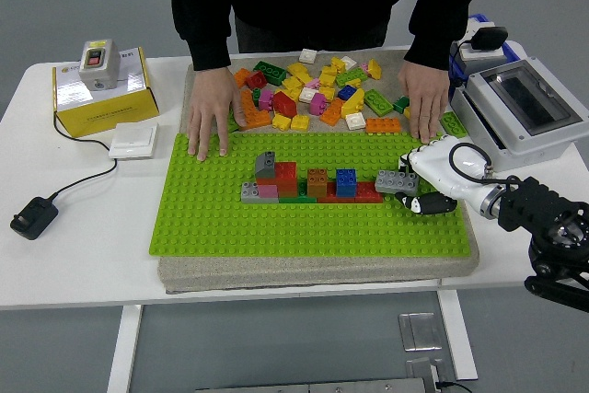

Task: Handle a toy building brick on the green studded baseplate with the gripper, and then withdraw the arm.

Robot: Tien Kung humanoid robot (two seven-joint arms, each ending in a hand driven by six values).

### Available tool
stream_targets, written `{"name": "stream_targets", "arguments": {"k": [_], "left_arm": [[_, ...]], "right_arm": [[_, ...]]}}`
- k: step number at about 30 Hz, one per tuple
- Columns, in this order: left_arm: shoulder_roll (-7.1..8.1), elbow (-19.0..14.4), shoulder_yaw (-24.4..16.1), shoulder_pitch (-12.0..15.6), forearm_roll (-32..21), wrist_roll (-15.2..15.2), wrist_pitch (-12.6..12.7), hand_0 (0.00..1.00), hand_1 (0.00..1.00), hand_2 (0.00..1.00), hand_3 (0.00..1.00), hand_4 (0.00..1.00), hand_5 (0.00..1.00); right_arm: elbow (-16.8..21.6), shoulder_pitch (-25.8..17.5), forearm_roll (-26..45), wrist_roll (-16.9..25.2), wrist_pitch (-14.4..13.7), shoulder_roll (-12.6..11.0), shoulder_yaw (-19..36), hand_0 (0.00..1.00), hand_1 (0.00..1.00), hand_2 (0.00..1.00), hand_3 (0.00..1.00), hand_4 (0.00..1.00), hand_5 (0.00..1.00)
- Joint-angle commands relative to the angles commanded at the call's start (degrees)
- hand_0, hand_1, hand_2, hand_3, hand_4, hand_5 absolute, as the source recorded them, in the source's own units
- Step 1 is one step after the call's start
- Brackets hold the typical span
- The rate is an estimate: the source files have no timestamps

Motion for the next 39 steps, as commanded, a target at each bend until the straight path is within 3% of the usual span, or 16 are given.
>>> {"name": "stream_targets", "arguments": {"k": [6, 7, 12, 13, 24, 25, 30, 31, 36, 37, 39], "left_arm": [[0.02, 0.0, -0.1, 0.0, 0.1, 0.0, 0.0, 0.733, 0.695, 0.686, 0.729, 0.355, 0.653], [0.02, 0.0, -0.1, 0.0, 0.1, 0.0, 0.0, 0.733, 0.695, 0.686, 0.730, 0.357, 0.655], [0.01, 0.0, -0.1, -0.1, 0.2, -0.1, 0.0, 0.733, 0.695, 0.686, 0.730, 0.357, 0.655], [-0.01, 0.0, -0.1, -0.1, 0.2, -0.1, 0.0, 0.732, 0.694, 0.686, 0.731, 0.359, 0.660], [0.00, 0.0, -0.3, -0.2, 0.5, 0.0, -0.1, 0.732, 0.693, 0.685, 0.731, 0.359, 0.663], [0.00, 0.0, -0.3, -0.2, 0.5, 0.0, -0.1, 0.732, 0.692, 0.684, 0.731, 0.360, 0.664], [0.00, 0.0, -0.3, -0.2, 0.6, -0.1, -0.1, 0.732, 0.692, 0.684, 0.731, 0.360, 0.664], [-0.01, 0.0, -0.3, -0.2, 0.6, -0.1, -0.1, 0.732, 0.688, 0.684, 0.732, 0.361, 0.665], [0.01, 0.0, -0.4, -0.1, 0.6, 0.0, -0.1, 0.732, 0.688, 0.684, 0.732, 0.361, 0.665], [0.01, 0.0, -0.4, -0.1, 0.6, 0.0, -0.1, 0.732, 0.688, 0.679, 0.729, 0.361, 0.668], [0.03, 0.0, -0.4, -0.2, 0.7, -0.1, -0.2, 0.732, 0.688, 0.679, 0.729, 0.361, 0.668]], "right_arm": [[-1.2, -0.3, -0.4, 0.6, -0.3, 0.1, -0.4, 0.237, 0.390, 0.624, 0.447, 0.145, 0.320], [-1.4, -0.3, -0.4, 0.7, -0.4, 0.1, -0.4, 0.249, 0.458, 0.658, 0.450, 0.147, 0.319], [-2.0, -0.2, -0.5, 0.9, -0.6, 0.4, -0.8, 0.249, 0.458, 0.658, 0.450, 0.147, 0.319], [-2.1, -0.2, -0.6, 0.8, -0.6, 0.5, -0.8, 0.260, 0.495, 0.670, 0.452, 0.148, 0.320], [-2.3, -0.3, -0.1, 0.4, -0.1, 1.1, -0.3, 0.260, 0.502, 0.672, 0.452, 0.147, 0.321], [-2.3, -0.3, -0.1, 0.4, 0.0, 1.1, -0.2, 0.313, 0.589, 0.755, 0.452, 0.148, 0.321], [-2.5, -0.3, 0.1, 0.3, 0.3, 1.2, -0.3, 0.313, 0.589, 0.755, 0.452, 0.148, 0.321], [-2.5, -0.3, 0.1, 0.3, 0.3, 1.2, -0.3, 0.641, 0.767, 0.864, 0.450, 0.150, 0.323], [-2.4, -0.3, 0.2, 0.3, 0.4, 1.3, -0.2, 0.641, 0.767, 0.864, 0.450, 0.150, 0.323], [-2.4, -0.3, 0.2, 0.3, 0.5, 1.3, -0.2, 0.768, 0.807, 0.891, 0.450, 0.151, 0.323], [-2.4, -0.3, 0.3, 0.4, 0.5, 1.2, -0.2, 0.768, 0.807, 0.891, 0.450, 0.151, 0.323]]}}
